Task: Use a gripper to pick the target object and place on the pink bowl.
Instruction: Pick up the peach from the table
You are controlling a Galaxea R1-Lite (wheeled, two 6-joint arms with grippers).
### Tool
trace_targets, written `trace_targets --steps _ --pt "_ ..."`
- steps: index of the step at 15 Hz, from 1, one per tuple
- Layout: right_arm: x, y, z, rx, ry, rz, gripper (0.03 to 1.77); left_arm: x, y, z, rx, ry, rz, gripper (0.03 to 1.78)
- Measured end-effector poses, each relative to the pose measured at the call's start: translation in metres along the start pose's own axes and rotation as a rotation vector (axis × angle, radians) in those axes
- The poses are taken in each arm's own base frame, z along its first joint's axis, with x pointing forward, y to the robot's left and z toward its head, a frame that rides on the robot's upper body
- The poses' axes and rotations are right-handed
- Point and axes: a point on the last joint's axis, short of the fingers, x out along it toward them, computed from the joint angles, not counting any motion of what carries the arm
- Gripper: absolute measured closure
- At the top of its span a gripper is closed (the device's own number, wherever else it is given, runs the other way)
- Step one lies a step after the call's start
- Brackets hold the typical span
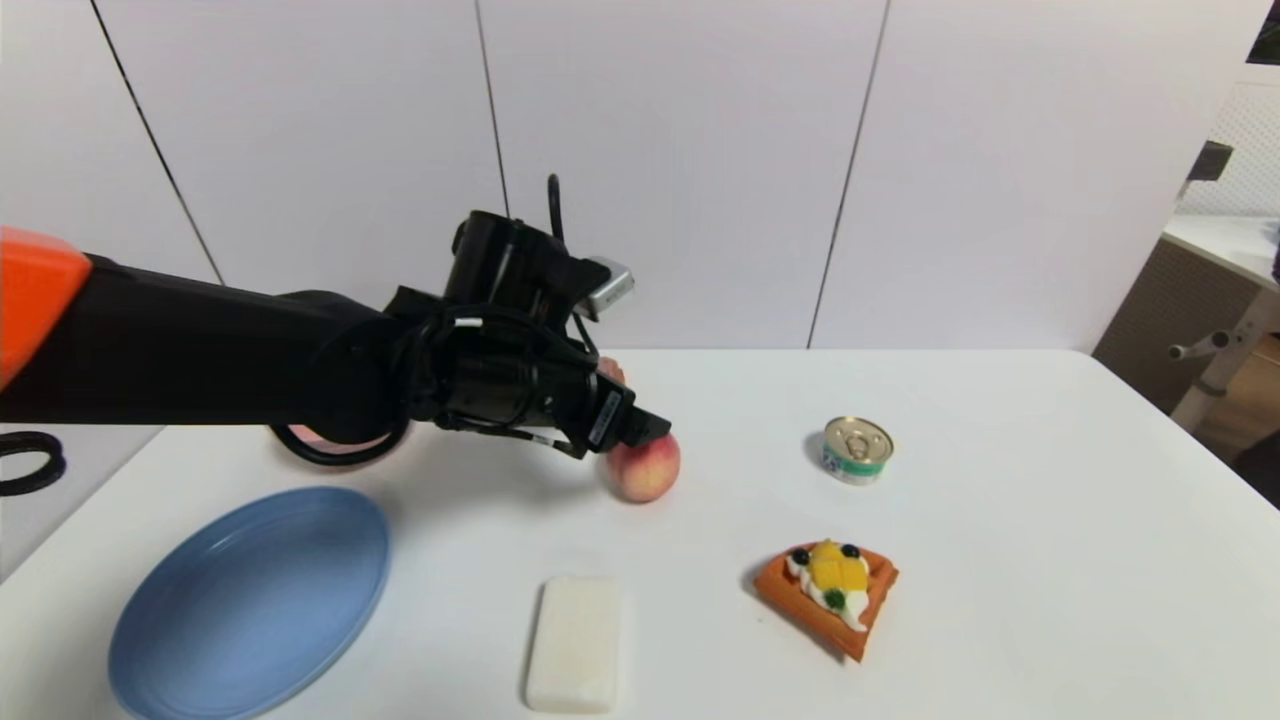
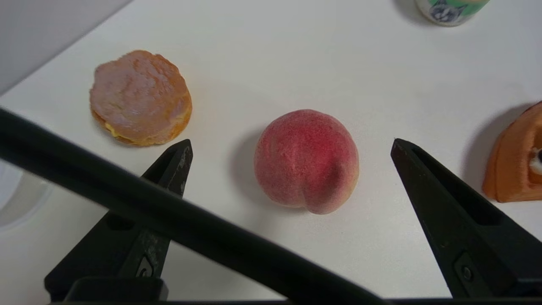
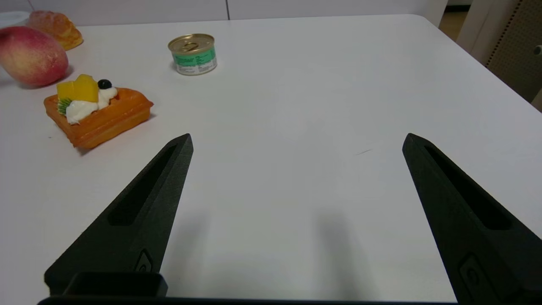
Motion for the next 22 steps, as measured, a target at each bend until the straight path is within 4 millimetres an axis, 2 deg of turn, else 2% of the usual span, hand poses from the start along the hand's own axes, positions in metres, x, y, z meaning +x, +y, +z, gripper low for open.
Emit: trace_targets --steps 5,8,17,19,22 --pt "0.000 0.000 0.000 0.000 0.000 -0.001 0.09 0.032 -0.001 -0.019 0.004 0.079 -0.014 0.12" --pt "0.000 0.000 0.000 0.000 0.000 0.000 0.09 0.045 0.000 -0.022 0.005 0.092 -0.017 0.12" --pt "0.000 0.000 0.000 0.000 0.000 0.000 0.09 0.073 0.002 -0.035 0.006 0.127 -0.021 0.12" --pt "0.000 0.000 0.000 0.000 0.000 0.000 0.09 0.075 0.002 -0.036 0.007 0.129 -0.021 0.47" --pt "0.000 0.000 0.000 0.000 0.000 0.000 0.09 0.077 0.002 -0.035 0.007 0.123 -0.018 0.56"
